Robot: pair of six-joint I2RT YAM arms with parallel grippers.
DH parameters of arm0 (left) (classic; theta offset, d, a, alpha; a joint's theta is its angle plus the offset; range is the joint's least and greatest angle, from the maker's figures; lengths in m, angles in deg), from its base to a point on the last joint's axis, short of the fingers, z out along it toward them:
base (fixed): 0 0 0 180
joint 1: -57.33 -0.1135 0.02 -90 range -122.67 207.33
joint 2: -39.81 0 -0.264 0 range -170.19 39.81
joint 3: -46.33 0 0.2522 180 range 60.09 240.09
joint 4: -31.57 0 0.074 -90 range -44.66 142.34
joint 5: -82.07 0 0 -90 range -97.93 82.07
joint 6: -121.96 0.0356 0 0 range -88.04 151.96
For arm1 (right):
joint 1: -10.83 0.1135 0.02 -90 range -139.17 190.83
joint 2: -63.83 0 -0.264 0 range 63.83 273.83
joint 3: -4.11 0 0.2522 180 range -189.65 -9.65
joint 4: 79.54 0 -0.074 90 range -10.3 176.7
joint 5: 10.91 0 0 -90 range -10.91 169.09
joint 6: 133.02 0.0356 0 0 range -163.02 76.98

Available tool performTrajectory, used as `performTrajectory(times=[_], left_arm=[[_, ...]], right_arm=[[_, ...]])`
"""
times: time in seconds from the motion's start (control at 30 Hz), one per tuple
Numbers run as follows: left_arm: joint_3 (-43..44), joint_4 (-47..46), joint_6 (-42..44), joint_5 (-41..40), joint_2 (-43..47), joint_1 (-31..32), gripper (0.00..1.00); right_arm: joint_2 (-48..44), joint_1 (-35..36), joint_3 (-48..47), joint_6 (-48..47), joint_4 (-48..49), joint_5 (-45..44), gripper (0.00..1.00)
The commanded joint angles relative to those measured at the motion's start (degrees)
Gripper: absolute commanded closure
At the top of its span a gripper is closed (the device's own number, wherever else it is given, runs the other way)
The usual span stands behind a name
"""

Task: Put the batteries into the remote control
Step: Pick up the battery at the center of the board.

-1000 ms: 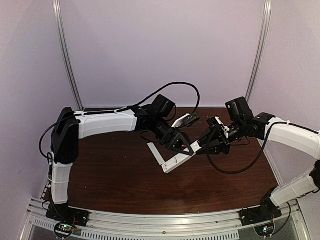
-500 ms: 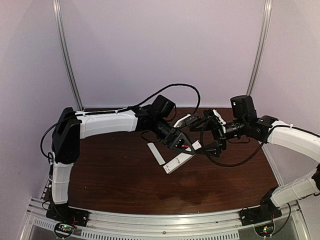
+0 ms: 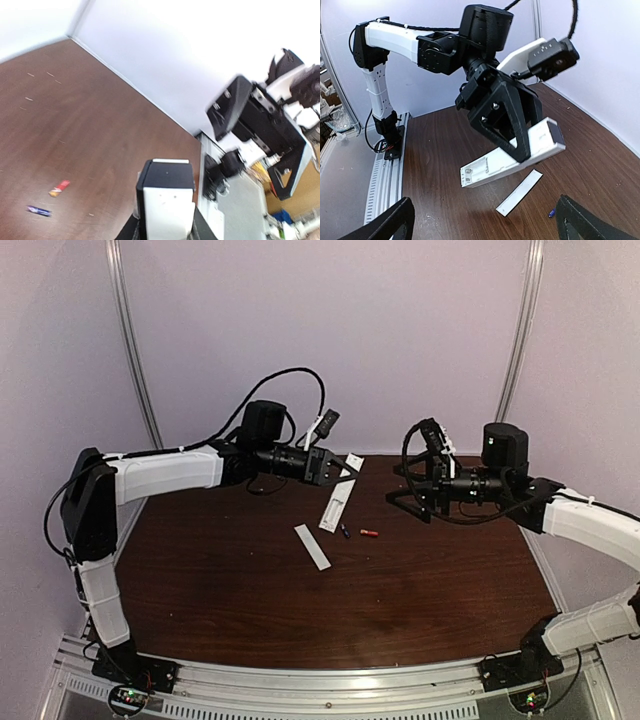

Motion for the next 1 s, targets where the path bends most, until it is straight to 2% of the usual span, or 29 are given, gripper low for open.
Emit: performTrajectory(times=[0.0, 0.13, 0.3, 0.37, 0.4, 0.5, 0.63, 0.73, 0.87, 0.97], left_arm=[[-5.6, -11.6, -6.2, -16.2, 6.4, -0.4, 1.00], [-11.6, -16.6, -9.1, -26.5, 11.0, -0.4, 1.00], [-18.8, -17.0, -11.0, -39.6, 17.2, -0.7, 1.00], [-23.6, -19.1, -12.8, -43.2, 20.0, -1.2, 1.00], [-25.9, -20.7, -14.0, -44.6, 21.8, -1.5, 1.00], [-32.3, -26.3, -16.3, -46.3, 25.0, -2.0, 1.00], [-41.4, -34.2, -19.8, -48.4, 28.5, -2.7, 1.00], [-48.7, -43.5, -23.4, -48.4, 29.6, -3.2, 1.00], [-53.3, -48.7, -26.7, -46.8, 28.5, -3.4, 1.00], [-57.8, -58.2, -28.9, -45.8, 27.0, -3.6, 1.00]], right_arm=[[-0.3, 0.3, 2.8, 10.0, 8.9, -3.2, 0.00], [1.1, 0.5, 2.3, 10.3, 7.9, -7.5, 0.03], [8.0, 0.4, -6.1, 1.3, -9.4, -21.7, 0.13], [11.9, 0.5, -10.3, -1.2, -15.9, -24.8, 0.23], [13.7, 0.4, -12.4, -1.9, -19.7, -25.5, 0.24], [18.3, 0.5, -17.0, -5.7, -26.4, -25.3, 0.33], [22.0, 0.9, -19.5, -11.3, -32.4, -27.5, 0.37], [24.1, 1.2, -20.1, -13.9, -33.8, -29.0, 0.41], [28.2, 2.0, -21.4, -15.5, -34.7, -29.5, 0.46], [31.6, 3.0, -23.3, -17.5, -37.1, -30.1, 0.54]])
